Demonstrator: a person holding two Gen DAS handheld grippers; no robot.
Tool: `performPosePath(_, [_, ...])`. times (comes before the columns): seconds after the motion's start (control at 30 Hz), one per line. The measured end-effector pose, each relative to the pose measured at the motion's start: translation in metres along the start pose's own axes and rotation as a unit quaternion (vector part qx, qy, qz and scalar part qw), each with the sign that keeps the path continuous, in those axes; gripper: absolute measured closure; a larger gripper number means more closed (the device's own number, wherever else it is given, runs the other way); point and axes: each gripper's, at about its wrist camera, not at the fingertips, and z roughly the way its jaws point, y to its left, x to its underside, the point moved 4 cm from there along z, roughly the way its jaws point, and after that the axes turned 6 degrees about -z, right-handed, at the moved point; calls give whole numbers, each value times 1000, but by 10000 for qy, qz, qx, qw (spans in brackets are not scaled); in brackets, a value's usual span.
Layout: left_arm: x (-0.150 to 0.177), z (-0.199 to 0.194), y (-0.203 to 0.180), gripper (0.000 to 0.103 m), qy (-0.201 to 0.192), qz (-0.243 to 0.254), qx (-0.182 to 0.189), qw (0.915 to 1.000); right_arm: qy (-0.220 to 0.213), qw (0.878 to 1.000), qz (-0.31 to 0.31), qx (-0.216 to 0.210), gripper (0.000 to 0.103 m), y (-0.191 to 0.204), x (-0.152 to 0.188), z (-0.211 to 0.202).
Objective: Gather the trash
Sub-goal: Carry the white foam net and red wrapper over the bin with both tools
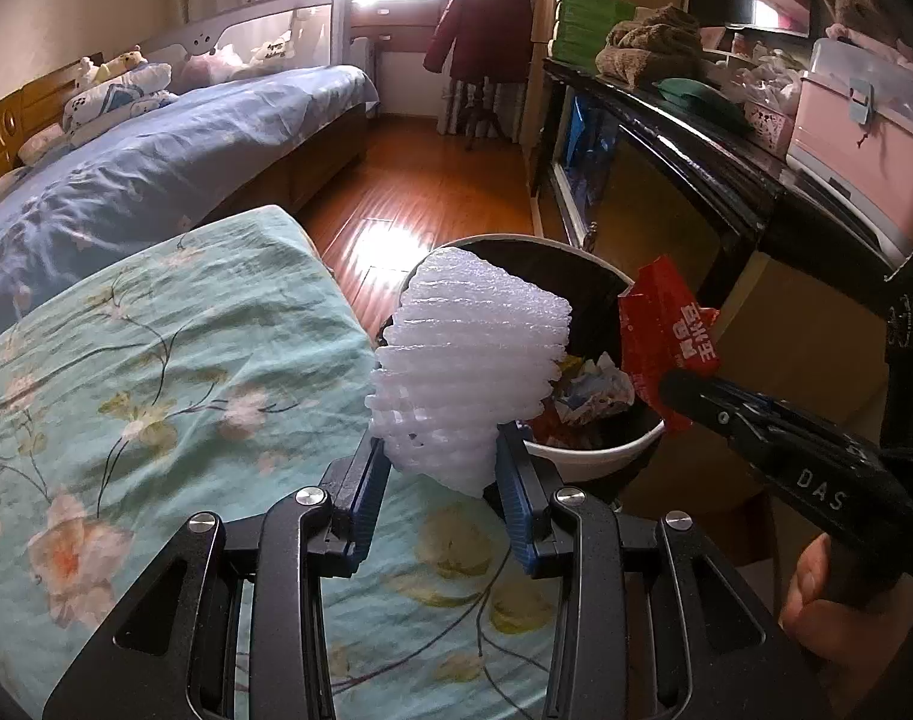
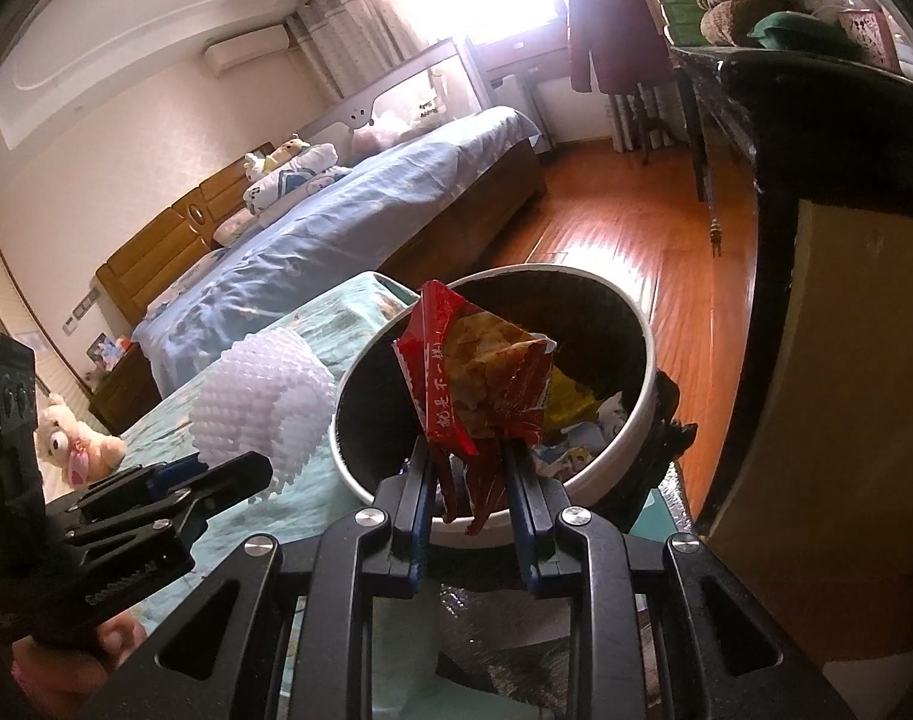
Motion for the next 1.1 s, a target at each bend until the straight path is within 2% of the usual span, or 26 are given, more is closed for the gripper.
performPosePath(1.1, [-23, 34, -12, 69, 156, 122, -63, 9998, 141, 9998, -56, 116, 78, -9, -7, 19])
